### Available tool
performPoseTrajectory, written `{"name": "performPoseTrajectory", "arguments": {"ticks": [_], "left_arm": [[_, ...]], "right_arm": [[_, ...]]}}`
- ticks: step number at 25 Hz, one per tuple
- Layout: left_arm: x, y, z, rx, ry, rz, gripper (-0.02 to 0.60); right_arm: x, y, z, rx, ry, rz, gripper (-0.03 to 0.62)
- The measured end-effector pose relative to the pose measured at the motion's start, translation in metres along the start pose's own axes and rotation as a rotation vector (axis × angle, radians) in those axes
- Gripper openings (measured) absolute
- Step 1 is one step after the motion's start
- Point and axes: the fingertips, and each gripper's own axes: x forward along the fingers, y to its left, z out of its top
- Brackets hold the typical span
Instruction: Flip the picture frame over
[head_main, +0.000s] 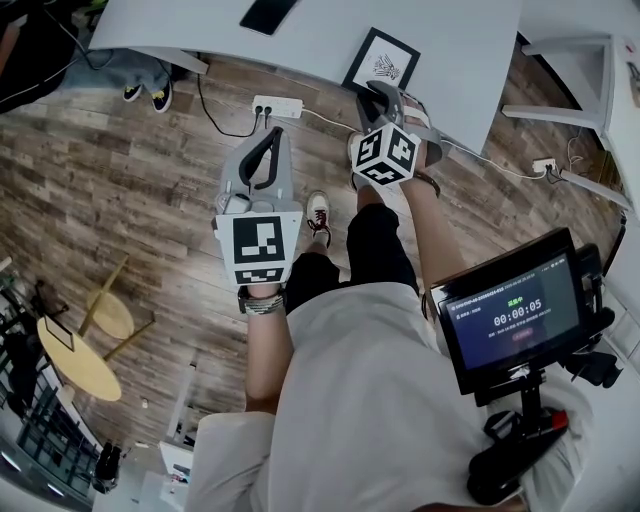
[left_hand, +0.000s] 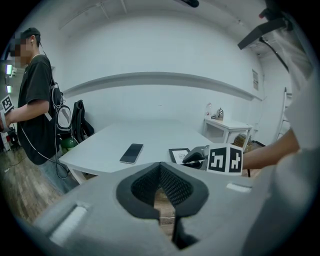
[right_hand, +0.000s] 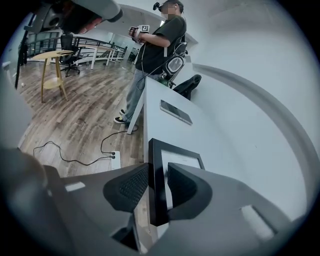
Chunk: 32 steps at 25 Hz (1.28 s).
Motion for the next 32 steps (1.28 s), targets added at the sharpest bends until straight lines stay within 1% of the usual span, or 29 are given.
{"name": "performPoseTrajectory", "arguments": {"ticks": [3, 5, 12, 17, 19, 26, 32], "left_arm": [[0.002, 0.0, 0.002, 0.007, -0.003, -0.006, 0.003], [0.003, 0.001, 0.003, 0.012, -0.006, -0.011, 0.003], [0.01, 0.004, 0.008, 0.019, -0.017, -0.021, 0.003], [0.014, 0.005, 0.014, 0.026, -0.03, -0.032, 0.003], [0.016, 0.006, 0.018, 0.03, -0.038, -0.034, 0.003], [0.026, 0.003, 0.028, 0.026, -0.067, -0.067, 0.003], [0.034, 0.0, 0.034, 0.023, -0.084, -0.091, 0.003]], "right_arm": [[-0.004, -0.001, 0.005, 0.036, -0.026, -0.015, 0.112], [-0.009, -0.002, 0.01, 0.088, -0.055, -0.015, 0.109], [-0.03, -0.017, 0.031, 0.333, -0.166, 0.009, 0.104], [-0.04, -0.039, 0.042, 0.573, -0.271, 0.052, 0.103], [-0.043, -0.049, 0.041, 0.645, -0.303, 0.056, 0.103], [-0.051, -0.067, 0.034, 0.76, -0.345, 0.053, 0.1], [-0.056, -0.079, 0.032, 0.97, -0.417, 0.109, 0.1]]}}
